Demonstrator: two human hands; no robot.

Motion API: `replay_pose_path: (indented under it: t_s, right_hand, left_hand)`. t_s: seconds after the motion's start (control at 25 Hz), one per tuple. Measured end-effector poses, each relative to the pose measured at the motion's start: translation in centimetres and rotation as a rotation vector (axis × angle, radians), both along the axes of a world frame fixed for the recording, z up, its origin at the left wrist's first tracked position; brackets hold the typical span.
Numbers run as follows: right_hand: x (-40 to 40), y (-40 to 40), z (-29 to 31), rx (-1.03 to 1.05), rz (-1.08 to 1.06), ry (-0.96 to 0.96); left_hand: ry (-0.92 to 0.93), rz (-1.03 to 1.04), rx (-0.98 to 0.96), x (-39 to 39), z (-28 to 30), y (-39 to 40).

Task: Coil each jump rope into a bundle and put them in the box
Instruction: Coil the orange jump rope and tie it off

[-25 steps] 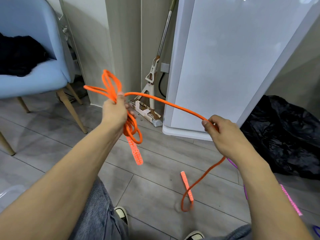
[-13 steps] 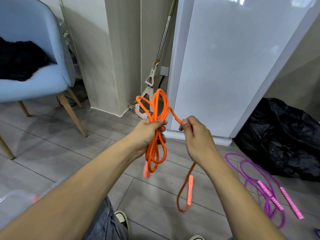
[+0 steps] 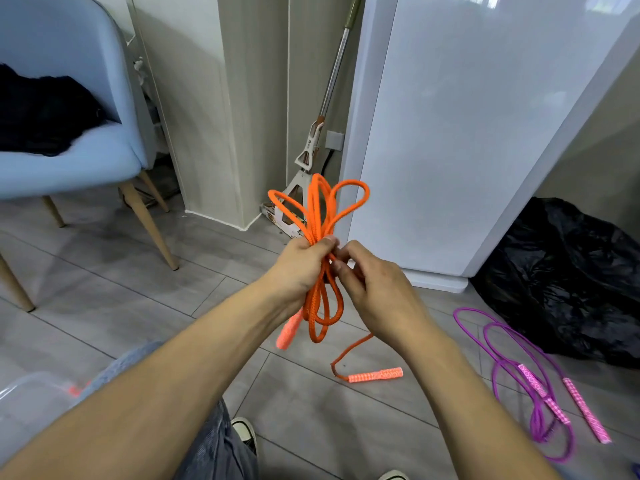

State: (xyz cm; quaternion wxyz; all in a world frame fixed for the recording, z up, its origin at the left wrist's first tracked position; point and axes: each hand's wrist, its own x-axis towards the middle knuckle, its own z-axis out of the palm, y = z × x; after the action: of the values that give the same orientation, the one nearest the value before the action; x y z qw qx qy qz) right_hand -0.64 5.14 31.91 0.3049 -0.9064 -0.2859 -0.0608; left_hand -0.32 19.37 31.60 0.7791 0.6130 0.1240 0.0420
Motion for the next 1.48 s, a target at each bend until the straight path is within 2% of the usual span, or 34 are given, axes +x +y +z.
replay_pose_path:
  t_s: [0.12, 0.24, 0.4, 0.52, 0.6, 0.72, 0.8, 0.92, 1.04, 1.2, 1.36, 1.48]
  right_hand:
    - [0.3, -0.7, 0.5, 0.001, 0.003, 0.106]
    - [1.0, -1.9, 0.9, -0.012, 0.098, 0.275]
    - [1.1, -3.7, 1.7, 0.040, 0.199, 0.686]
    - [1.5, -6.0, 2.3, -0.101, 0.167, 0.797]
    - [1.9, -7.2, 2.4, -0.101, 0.096, 0.747]
    - [2.6, -7.4, 2.4, -0.020, -0.030, 0.469]
    - [2.5, -6.7, 2.4, 0.036, -0.043, 0.341]
    - [1.5, -4.6, 2.4, 0.051, 0.028, 0.268]
    - [1.0, -2.4, 1.6, 0.078, 0.026, 0.212]
    - [1.1, -1.9, 1.1, 0.147, -0.065, 0.155]
    - [1.2, -2.2, 1.4, 0.171, -0.056, 0.202]
    - [1.2, -2.2, 1.4, 0.119, -0.047, 0.243]
  left_hand:
    - [-0.055, 0.161, -0.210, 1.3, 0.8, 1.6]
    - [-0.107, 0.256, -0.412, 1.8, 1.7, 3.6]
    - [-0.073, 0.316, -0.545, 2.2, 1.9, 5.5]
    - [-0.073, 0.354, -0.616, 2.5, 2.0, 7.1]
    - [-0.065, 0.332, -0.513, 2.5, 2.0, 7.6]
    - [-0.029, 0.192, -0.047, 2.0, 1.6, 6.1]
    - [-0.011, 0.044, 0.164, 1.6, 1.1, 4.5]
    - [-0.060, -0.160, 0.267, 0.5, 0.7, 2.5]
    - [-0.087, -0.269, 0.339, -0.4, 0.6, 0.9]
    - [0.002, -0.375, 0.297, -1.0, 1.3, 0.4]
    - [-0.015, -0.499, 0.517, -1.5, 1.2, 0.7]
    - [-0.045, -0.479, 0.587, -1.4, 0.9, 0.8]
